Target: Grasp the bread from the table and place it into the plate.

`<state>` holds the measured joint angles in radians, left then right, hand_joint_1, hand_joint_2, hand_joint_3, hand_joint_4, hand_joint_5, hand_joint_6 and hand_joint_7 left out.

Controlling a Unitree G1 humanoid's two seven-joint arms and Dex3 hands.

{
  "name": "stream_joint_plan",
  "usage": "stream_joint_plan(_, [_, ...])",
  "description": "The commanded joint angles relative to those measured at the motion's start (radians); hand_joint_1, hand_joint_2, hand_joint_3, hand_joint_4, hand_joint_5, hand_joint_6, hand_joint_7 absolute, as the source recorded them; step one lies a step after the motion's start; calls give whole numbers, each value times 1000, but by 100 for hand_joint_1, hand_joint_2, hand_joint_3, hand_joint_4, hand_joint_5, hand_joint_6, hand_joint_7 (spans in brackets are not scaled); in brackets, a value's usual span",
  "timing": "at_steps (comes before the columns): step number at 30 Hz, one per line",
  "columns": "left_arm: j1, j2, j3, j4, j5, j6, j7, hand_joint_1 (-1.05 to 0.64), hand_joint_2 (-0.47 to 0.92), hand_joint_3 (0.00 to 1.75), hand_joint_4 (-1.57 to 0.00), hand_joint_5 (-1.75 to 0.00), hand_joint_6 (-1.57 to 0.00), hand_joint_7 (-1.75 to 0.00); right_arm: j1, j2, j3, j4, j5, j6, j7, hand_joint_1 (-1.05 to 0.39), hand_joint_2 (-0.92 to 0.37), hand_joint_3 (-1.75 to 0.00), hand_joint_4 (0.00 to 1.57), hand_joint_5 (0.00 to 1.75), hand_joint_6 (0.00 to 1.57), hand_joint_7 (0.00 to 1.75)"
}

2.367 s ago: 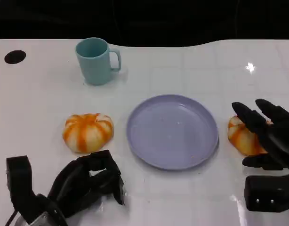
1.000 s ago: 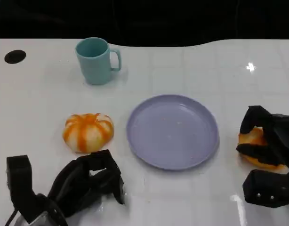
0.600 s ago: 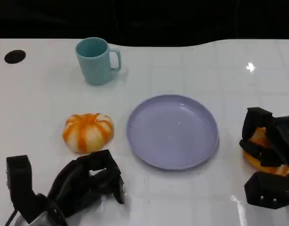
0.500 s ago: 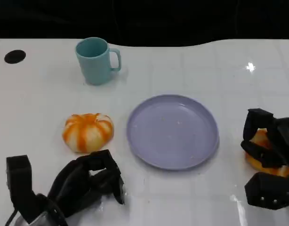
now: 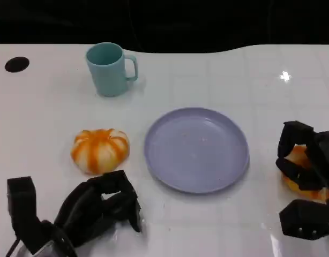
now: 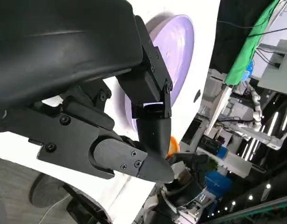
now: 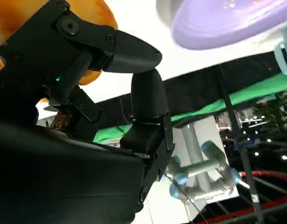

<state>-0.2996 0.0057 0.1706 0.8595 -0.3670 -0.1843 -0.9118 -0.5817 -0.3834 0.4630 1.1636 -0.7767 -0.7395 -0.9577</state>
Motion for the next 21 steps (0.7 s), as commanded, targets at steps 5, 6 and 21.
stream_joint_plan(5, [18,14,-1,9,10,10,8,-71,87,0,-96,-145,-95,-104,3,-18,-38,-19,57,-86,42,-28,-32,-156,157,175,157,175])
stream_joint_plan(6, [18,14,0,10,9,11,6,-71,87,0,-96,-145,-95,-105,5,-18,-43,-22,66,-96,55,-29,-32,-156,157,175,157,175])
stream_joint_plan(21, [20,15,-4,13,13,11,6,-71,87,0,-96,-144,-95,-104,32,-3,-121,-83,174,-209,251,-28,-27,-158,157,175,155,175])
